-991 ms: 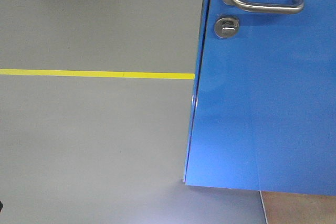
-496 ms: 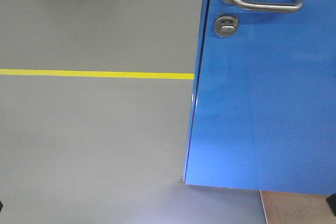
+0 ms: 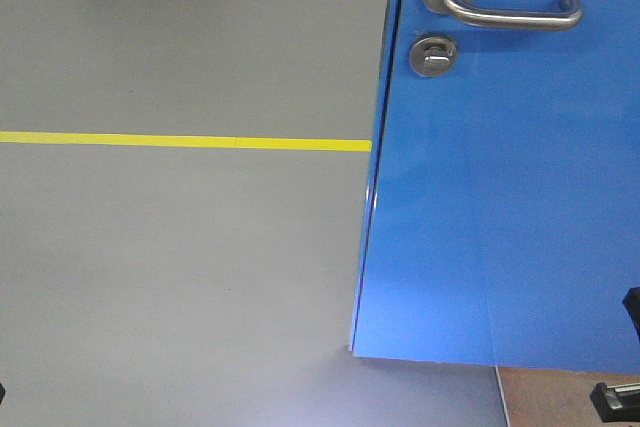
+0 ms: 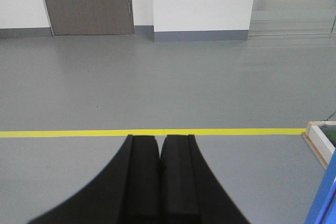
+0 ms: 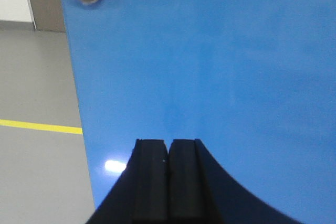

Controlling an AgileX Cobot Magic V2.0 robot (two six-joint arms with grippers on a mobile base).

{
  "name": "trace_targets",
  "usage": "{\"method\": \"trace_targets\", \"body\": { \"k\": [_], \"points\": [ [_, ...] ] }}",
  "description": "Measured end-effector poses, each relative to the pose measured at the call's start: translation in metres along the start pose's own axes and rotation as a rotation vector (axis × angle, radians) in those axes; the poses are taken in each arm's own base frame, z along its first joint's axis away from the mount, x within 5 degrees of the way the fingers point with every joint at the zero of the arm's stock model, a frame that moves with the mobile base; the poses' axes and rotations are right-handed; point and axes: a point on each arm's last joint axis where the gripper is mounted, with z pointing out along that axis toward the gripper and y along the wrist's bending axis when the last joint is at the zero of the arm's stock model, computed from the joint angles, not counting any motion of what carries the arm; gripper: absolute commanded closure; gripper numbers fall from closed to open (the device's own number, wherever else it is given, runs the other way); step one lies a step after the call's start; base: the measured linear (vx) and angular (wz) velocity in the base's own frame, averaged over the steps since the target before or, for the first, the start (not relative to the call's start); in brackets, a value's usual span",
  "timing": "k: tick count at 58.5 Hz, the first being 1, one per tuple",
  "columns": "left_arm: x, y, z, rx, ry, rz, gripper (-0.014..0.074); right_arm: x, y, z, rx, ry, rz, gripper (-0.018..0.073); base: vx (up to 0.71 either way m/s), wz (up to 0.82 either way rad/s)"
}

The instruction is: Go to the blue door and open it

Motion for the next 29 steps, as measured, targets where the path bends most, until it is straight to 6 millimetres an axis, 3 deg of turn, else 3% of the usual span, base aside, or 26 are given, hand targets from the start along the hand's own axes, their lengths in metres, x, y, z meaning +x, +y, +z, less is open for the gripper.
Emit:
{"method": "trace_targets", "body": {
  "k": [29],
  "points": [
    [0.0000, 0.0000, 0.0000, 0.000, 0.000, 0.000, 0.0524, 0.0004, 0.0000, 0.0000, 0.000, 0.004, 0.006, 0.0547, 0.00, 0.00]
  ]
}}
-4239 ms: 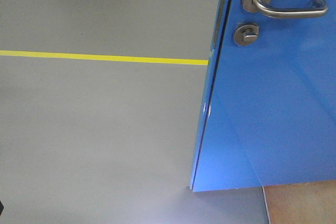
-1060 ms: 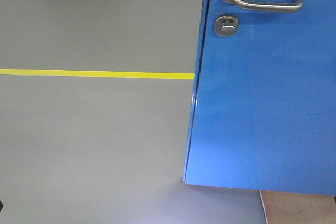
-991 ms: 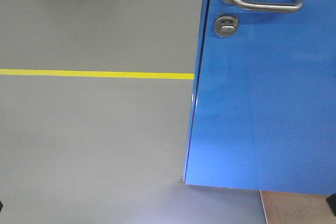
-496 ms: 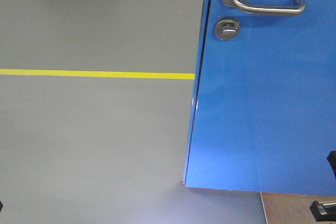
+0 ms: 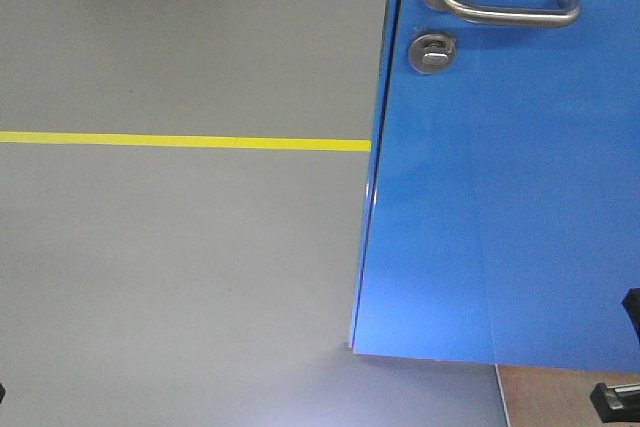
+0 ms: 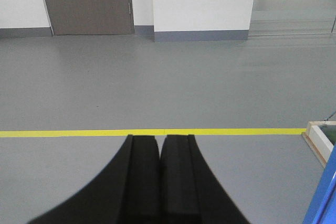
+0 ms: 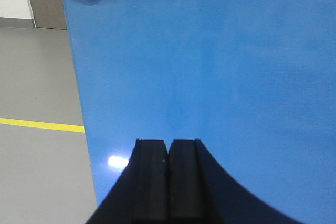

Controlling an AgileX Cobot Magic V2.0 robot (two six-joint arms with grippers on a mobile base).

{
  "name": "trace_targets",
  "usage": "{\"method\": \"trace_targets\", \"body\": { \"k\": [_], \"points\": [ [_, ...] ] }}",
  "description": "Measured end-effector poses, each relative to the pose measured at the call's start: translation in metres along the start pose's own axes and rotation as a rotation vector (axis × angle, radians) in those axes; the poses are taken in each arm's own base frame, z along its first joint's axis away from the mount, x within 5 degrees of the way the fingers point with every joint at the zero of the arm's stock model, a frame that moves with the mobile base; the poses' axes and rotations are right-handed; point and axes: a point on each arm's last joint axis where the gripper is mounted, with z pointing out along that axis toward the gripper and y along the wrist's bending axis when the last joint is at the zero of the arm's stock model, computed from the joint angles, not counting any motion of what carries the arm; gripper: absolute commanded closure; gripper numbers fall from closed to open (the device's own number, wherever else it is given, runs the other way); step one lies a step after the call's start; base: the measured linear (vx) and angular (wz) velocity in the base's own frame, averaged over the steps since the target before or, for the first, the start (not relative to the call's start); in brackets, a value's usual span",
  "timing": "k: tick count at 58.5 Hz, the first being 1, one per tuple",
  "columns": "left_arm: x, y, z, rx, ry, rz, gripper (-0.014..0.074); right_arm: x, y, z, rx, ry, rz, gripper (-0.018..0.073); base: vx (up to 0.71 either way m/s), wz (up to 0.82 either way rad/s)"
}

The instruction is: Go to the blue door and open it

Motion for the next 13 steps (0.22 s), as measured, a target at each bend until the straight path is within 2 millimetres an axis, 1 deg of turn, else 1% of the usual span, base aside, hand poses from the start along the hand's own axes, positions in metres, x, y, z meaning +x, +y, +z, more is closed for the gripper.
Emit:
{"method": "trace_targets", "body": {
  "k": [13],
  "points": [
    [0.0000, 0.0000, 0.0000, 0.000, 0.000, 0.000, 0.0524, 0.0000, 0.0000, 0.0000, 0.000, 0.000, 0.000, 0.0547, 0.00, 0.00]
  ]
}}
